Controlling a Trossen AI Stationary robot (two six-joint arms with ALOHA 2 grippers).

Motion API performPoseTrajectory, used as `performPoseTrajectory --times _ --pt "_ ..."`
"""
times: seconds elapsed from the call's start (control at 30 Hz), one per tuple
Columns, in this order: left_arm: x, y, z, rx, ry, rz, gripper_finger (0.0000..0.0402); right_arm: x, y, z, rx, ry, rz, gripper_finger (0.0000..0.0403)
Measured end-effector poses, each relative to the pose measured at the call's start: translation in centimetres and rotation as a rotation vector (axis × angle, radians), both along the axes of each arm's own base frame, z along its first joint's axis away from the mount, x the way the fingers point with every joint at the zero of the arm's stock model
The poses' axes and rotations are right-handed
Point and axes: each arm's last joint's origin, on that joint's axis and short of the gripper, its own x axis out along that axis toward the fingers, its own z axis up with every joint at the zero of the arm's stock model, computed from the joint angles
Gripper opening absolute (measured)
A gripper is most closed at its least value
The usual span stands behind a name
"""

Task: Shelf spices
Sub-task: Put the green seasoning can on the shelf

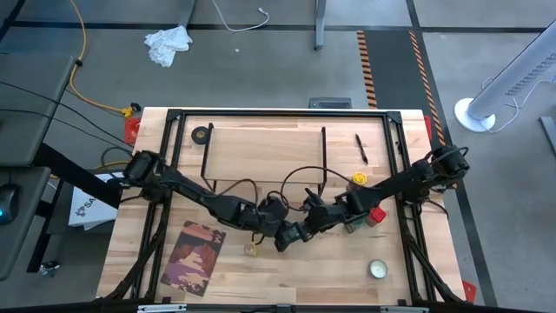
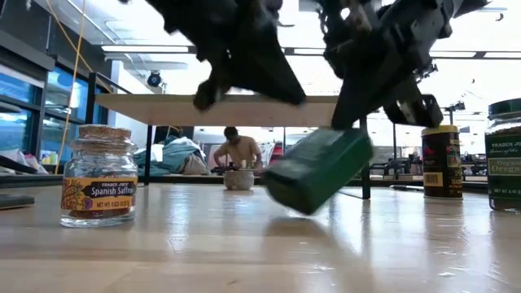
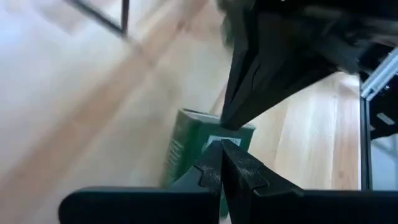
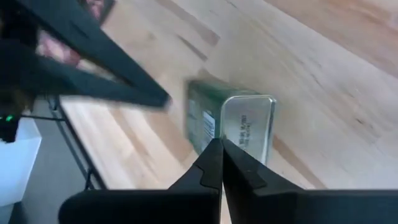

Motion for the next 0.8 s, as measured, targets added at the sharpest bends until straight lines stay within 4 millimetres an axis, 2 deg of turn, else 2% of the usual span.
performPoseTrajectory --times 0.27,0.47,0.57,0.67,0.8 --pt "-3.4 1.8 7.1 0.237 -0.093 0.051 0.0000 -2.2 -0.7 3.8 -0.031 -0.044 0.050 0.0000" --pt "-5.1 2.8 9.9 0.301 -0.138 0.110 0.0000 -3.9 -0.9 4.9 -0.058 -0.006 0.086 0.0000" --pt "-5.2 2.5 9.8 0.266 -0.122 0.042 0.0000 -4.3 -0.6 5.3 -0.048 -0.017 0.132 0.0000" --pt "-4.8 1.7 8.1 0.247 -0.050 -0.005 0.0000 -4.9 -0.4 5.0 -0.063 0.051 0.148 0.0000" --pt "-3.5 0.6 5.0 0.168 0.006 0.026 0.0000 -5.1 -0.9 3.2 -0.105 0.203 0.117 0.0000"
